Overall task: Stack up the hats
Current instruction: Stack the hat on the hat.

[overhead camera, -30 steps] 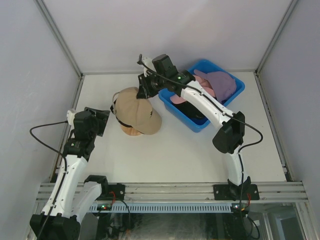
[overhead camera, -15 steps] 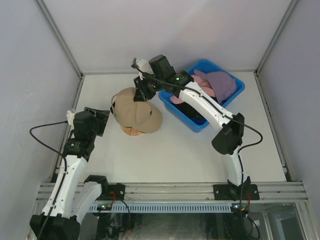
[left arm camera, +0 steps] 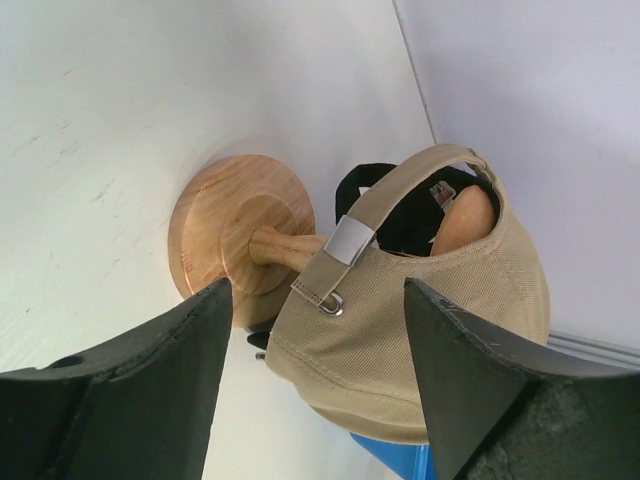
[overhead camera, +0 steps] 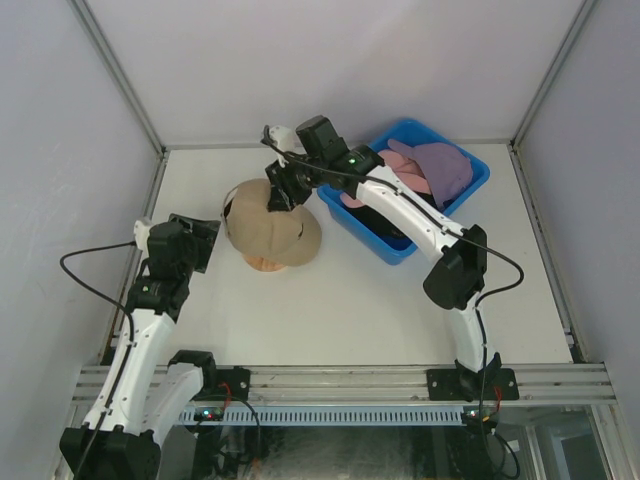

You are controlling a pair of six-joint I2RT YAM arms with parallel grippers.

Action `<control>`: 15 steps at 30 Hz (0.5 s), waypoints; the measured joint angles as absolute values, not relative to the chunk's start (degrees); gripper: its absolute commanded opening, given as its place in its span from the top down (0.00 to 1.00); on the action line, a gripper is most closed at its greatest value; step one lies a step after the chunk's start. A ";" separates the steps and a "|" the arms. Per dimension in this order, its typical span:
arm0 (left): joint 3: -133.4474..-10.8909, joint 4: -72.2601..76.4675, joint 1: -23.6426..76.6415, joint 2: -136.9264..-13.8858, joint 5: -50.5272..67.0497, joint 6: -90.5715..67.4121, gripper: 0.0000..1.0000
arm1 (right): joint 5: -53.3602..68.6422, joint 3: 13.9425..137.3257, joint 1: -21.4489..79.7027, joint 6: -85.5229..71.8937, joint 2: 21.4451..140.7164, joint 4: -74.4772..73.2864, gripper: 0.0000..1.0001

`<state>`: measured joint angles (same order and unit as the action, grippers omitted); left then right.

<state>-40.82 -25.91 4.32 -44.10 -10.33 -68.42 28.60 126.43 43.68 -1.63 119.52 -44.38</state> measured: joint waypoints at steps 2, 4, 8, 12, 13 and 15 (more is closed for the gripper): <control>-40.82 -25.87 4.32 -44.29 -10.33 -68.42 0.26 | 28.56 126.10 43.68 -1.43 119.52 -44.34 0.60; -40.82 -25.87 4.32 -44.45 -10.31 -68.42 0.25 | 28.53 126.02 43.66 -1.43 119.52 -44.23 0.59; -40.82 -25.80 4.32 -44.80 -10.15 -68.42 0.25 | 28.38 125.10 43.27 -1.98 119.52 -42.89 0.57; -40.82 -25.41 4.32 -45.06 -9.93 -68.40 0.25 | 28.32 123.94 42.70 -2.85 119.52 -41.76 0.55; -40.82 -25.26 4.32 -45.15 -9.87 -68.38 0.25 | 28.27 123.79 42.54 -3.14 119.52 -41.50 0.54; -40.82 -24.95 4.32 -45.41 -9.78 -68.34 0.24 | 28.10 123.28 42.33 -3.70 119.48 -40.60 0.52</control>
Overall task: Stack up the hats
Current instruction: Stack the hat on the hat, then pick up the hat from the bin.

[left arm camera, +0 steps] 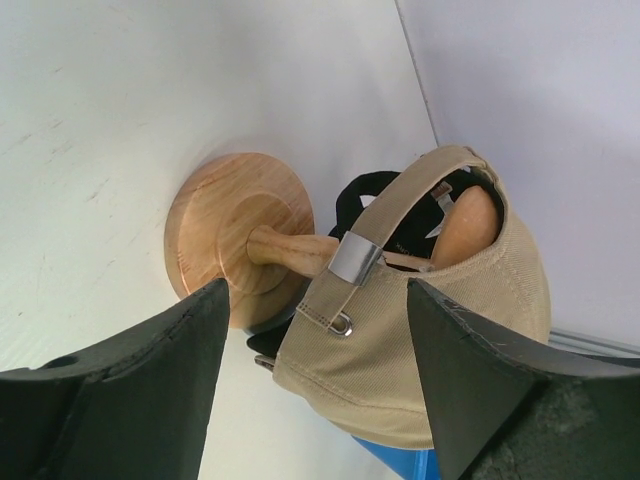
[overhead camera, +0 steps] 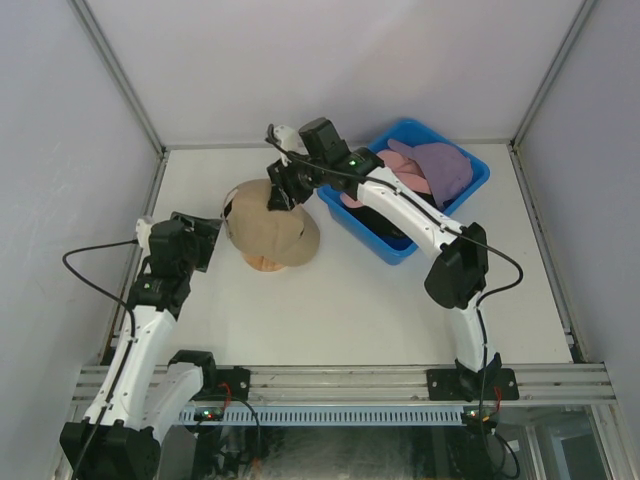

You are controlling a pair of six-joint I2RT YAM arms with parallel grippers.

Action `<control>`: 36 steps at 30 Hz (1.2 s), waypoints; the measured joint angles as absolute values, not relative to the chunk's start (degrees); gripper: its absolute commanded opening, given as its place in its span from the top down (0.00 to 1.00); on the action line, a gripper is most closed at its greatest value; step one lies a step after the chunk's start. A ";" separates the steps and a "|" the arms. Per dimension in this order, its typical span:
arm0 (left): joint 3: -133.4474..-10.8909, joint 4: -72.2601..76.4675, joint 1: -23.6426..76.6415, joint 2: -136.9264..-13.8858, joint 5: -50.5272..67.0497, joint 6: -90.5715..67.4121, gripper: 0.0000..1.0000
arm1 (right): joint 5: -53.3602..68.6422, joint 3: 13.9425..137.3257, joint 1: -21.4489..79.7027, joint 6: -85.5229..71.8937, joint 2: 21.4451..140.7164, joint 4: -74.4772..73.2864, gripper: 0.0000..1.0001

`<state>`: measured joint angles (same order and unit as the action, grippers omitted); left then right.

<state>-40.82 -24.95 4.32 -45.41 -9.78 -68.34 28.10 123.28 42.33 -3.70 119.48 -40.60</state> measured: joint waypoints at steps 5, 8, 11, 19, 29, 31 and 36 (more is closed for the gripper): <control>-40.82 -24.64 4.32 -46.02 -9.26 -67.90 0.24 | 28.12 119.87 41.65 -5.58 118.24 -37.85 0.51; -40.82 -24.62 4.32 -46.11 -9.06 -67.88 0.23 | 28.16 119.39 41.41 -6.57 117.45 -37.43 0.50; -40.82 -24.64 4.32 -46.11 -8.99 -67.88 0.22 | 28.16 119.39 41.21 -7.16 116.66 -37.08 0.47; -41.43 -25.15 4.32 -45.95 -9.17 -67.81 0.18 | 28.16 119.39 41.17 -8.62 114.91 -36.58 0.42; -46.98 -29.21 4.32 -43.09 -12.32 -65.23 0.14 | 26.33 115.48 38.33 -13.32 106.63 -34.39 0.41; -47.77 -29.95 4.32 -41.91 -13.04 -64.62 0.14 | 24.73 113.30 36.60 -14.94 103.72 -33.45 0.41; -49.21 -31.03 4.32 -40.60 -13.61 -62.70 0.12 | 18.68 108.97 30.68 -18.13 98.70 -32.86 0.40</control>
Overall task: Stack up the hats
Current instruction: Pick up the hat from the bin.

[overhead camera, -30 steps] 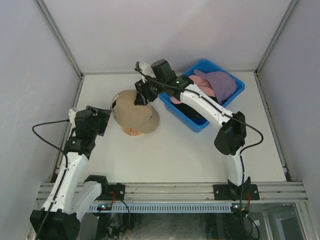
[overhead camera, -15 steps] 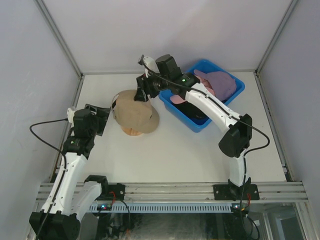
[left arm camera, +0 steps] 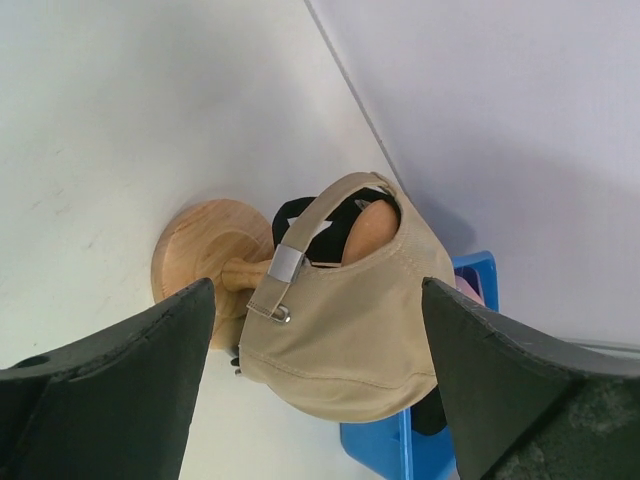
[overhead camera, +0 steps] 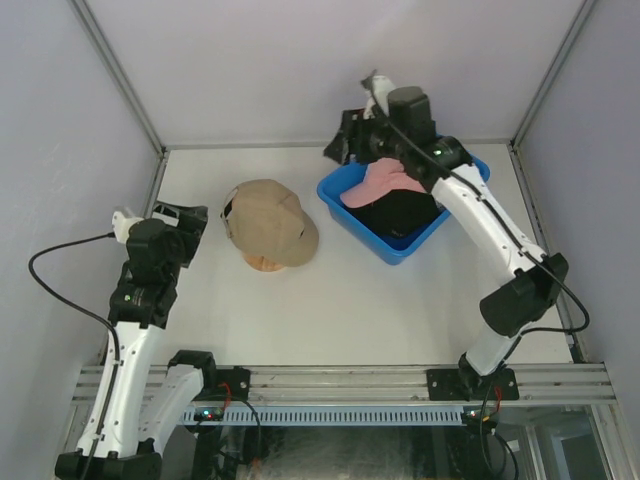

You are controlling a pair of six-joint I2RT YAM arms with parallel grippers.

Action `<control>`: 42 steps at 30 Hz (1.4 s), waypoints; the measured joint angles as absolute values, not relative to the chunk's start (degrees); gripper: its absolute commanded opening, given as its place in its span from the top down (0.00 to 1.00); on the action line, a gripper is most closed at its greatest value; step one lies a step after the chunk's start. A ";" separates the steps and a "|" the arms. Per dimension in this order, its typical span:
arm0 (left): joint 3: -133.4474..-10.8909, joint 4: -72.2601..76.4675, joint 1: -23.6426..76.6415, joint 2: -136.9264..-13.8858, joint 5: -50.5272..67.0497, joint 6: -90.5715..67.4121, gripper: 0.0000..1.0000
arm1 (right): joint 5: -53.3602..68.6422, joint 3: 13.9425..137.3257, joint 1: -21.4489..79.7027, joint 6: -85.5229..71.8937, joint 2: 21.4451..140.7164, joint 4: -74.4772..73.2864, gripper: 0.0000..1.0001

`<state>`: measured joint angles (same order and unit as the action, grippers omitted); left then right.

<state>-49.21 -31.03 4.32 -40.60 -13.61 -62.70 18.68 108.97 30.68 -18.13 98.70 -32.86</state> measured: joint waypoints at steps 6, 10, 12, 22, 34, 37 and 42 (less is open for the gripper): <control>-50.68 -31.27 4.32 -40.51 -13.61 -60.40 0.10 | 9.52 100.53 16.75 -24.18 94.13 -32.62 0.37; -51.83 -31.38 4.32 -41.28 -13.54 -59.31 0.10 | 2.57 96.71 7.84 -28.08 93.65 -33.17 0.33; -52.51 -31.38 4.32 -41.91 -13.50 -58.85 0.10 | -0.14 95.88 4.95 -29.50 93.65 -33.91 0.33; -53.93 -31.05 4.32 -44.84 -13.10 -57.60 0.10 | -5.63 95.61 -5.13 -34.52 95.94 -34.59 0.31; -55.27 -29.19 4.32 -47.22 -11.60 -57.28 0.10 | -0.01 91.20 -8.91 -37.65 103.11 -33.65 0.30; -55.55 -28.86 4.32 -47.24 -11.60 -56.95 0.11 | 2.55 90.19 -8.84 -38.57 104.01 -32.71 0.31; -56.12 -28.62 4.32 -47.22 -11.51 -56.25 0.11 | 5.32 90.06 -8.58 -39.86 104.60 -30.79 0.37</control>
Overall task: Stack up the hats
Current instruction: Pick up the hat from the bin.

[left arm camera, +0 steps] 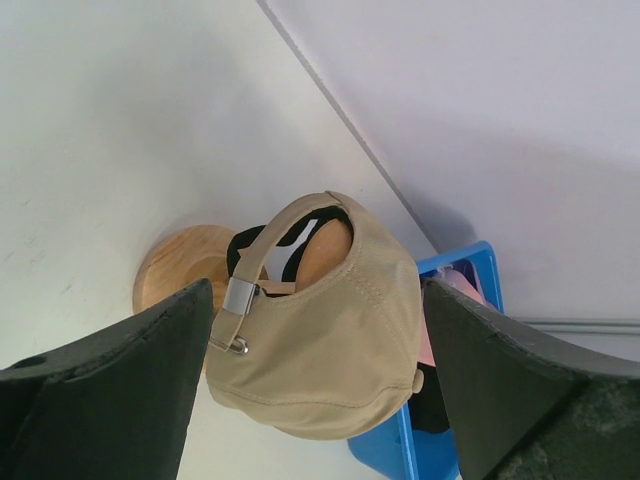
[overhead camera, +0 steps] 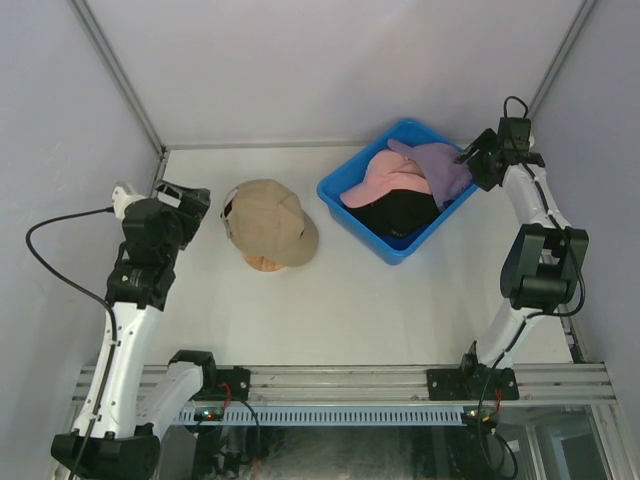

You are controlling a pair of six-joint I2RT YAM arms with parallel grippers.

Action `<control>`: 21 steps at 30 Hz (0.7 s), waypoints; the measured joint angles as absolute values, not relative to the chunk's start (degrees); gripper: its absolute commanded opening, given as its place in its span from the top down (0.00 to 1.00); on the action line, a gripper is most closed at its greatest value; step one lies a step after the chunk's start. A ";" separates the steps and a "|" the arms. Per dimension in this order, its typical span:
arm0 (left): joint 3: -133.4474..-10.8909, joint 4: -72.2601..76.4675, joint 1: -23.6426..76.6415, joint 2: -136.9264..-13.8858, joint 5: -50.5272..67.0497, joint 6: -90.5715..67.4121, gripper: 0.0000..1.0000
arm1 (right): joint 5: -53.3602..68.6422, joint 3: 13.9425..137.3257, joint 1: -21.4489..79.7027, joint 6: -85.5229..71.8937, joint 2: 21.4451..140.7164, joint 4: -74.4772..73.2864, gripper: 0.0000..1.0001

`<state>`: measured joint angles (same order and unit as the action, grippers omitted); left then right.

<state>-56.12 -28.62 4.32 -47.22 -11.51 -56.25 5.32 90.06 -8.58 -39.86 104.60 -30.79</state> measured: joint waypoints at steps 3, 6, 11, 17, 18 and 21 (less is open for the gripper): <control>-56.51 -28.56 4.32 -47.13 -11.38 -55.88 0.11 | 6.63 90.08 -8.54 -40.49 105.03 -29.26 0.45; -56.69 -28.64 4.32 -46.78 -11.35 -55.79 0.11 | 7.77 90.08 -8.54 -41.21 106.08 -28.03 0.58; -57.14 -28.88 4.38 -45.98 -11.38 -55.64 0.11 | 10.15 90.06 -8.60 -42.24 108.47 -26.24 0.86; -57.63 -29.91 4.62 -44.82 -11.38 -54.92 0.11 | 11.07 86.85 -8.60 -42.81 107.39 -23.46 0.96; -57.91 -30.20 4.71 -44.71 -11.38 -54.81 0.11 | 11.03 86.08 -8.58 -42.78 106.63 -23.18 0.97; -58.70 -30.72 4.86 -44.36 -11.38 -54.78 0.11 | 10.57 84.73 -8.45 -42.44 103.85 -22.98 0.97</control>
